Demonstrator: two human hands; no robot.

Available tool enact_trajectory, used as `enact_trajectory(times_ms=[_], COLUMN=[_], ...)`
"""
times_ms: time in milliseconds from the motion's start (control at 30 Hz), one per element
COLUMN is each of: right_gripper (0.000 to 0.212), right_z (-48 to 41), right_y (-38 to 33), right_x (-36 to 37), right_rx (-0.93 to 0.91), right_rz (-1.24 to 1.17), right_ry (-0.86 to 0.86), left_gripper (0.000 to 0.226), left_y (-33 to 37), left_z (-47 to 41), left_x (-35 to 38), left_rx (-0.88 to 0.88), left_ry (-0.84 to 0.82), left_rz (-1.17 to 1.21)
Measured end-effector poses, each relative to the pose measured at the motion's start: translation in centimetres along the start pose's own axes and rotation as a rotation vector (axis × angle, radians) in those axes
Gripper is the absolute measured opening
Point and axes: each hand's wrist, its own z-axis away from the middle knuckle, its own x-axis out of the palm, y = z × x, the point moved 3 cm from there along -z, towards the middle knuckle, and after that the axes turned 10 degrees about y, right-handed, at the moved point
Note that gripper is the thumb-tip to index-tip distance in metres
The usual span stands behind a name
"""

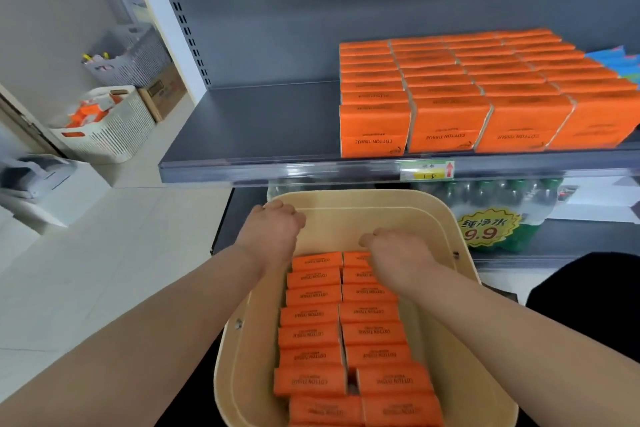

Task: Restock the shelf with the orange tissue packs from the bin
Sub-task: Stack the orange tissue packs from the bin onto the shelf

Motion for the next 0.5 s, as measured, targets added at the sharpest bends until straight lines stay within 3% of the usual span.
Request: enact_trajectory(times_ms=[200,500], right_gripper=[0.033,0.033], right_z=[-2.5,-1.1], right_y=[1.0,-0.5], right_x=[1.9,5.2], right_rx=[-0.011,-0.03], right_rz=[-0.025,-0.094], right_ry=[-0.062,-0.289], left_gripper=[0.028,0.026], left_y=[1.0,2.8], left_z=[-4.2,-3.1], left_x=[1.3,4.6], left_rx=[0.174,0.286], left_ry=[-0.123,-0.481], left_rz=[0.025,0.168])
